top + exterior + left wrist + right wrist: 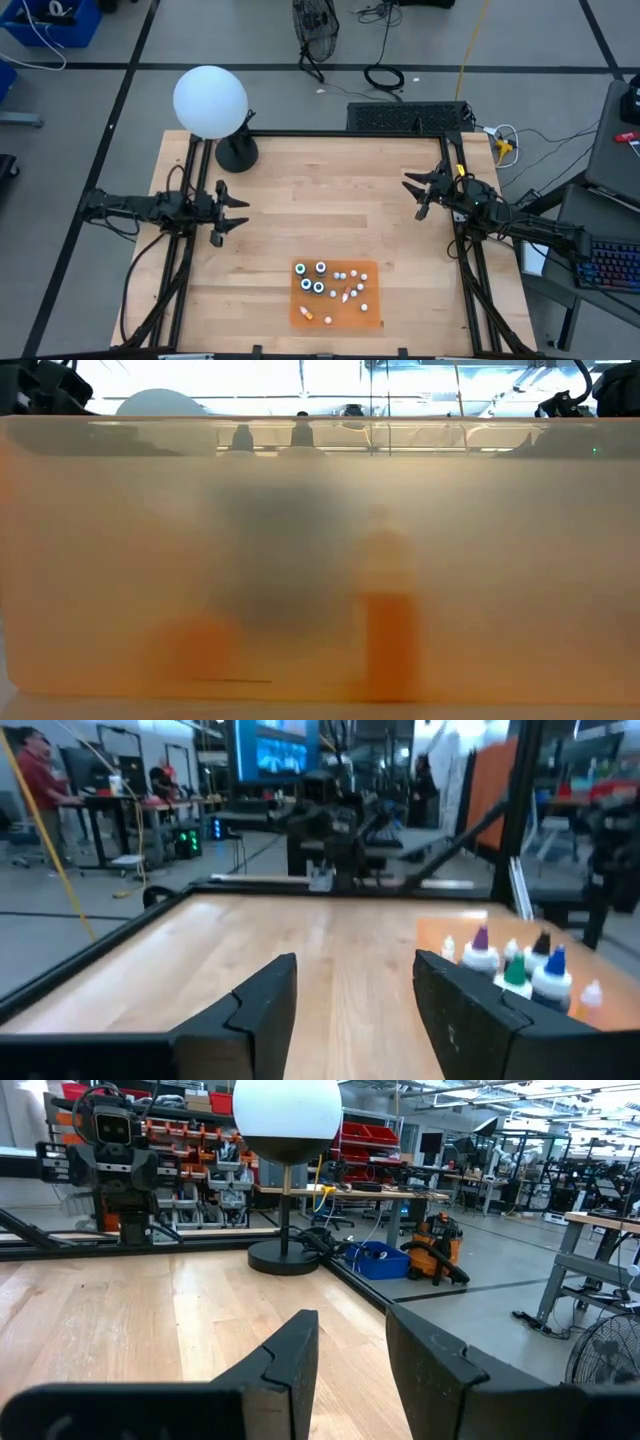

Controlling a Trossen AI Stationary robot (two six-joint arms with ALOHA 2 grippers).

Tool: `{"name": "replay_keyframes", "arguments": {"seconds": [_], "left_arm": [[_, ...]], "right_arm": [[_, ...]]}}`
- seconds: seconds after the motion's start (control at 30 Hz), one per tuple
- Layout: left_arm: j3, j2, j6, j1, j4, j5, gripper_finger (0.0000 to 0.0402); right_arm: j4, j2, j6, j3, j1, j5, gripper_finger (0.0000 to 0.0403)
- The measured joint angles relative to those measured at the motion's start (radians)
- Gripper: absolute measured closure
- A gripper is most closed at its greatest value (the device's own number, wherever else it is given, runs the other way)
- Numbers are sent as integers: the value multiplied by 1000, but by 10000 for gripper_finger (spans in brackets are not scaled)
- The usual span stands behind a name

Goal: Pick & Place food coloring
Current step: Return to Home Position

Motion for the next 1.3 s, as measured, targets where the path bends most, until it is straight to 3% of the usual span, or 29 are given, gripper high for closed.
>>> {"name": "replay_keyframes", "arguments": {"seconds": [0.3,0.73,1.3], "left_arm": [[-2,43,16,3,32,1,213],[-2,43,16,3,34,1,195],[-2,43,16,3,35,0,215]], "right_arm": [[0,0,0,0,0,0,293],[0,0,0,0,0,0,293],[0,0,0,0,0,0,293]]}}
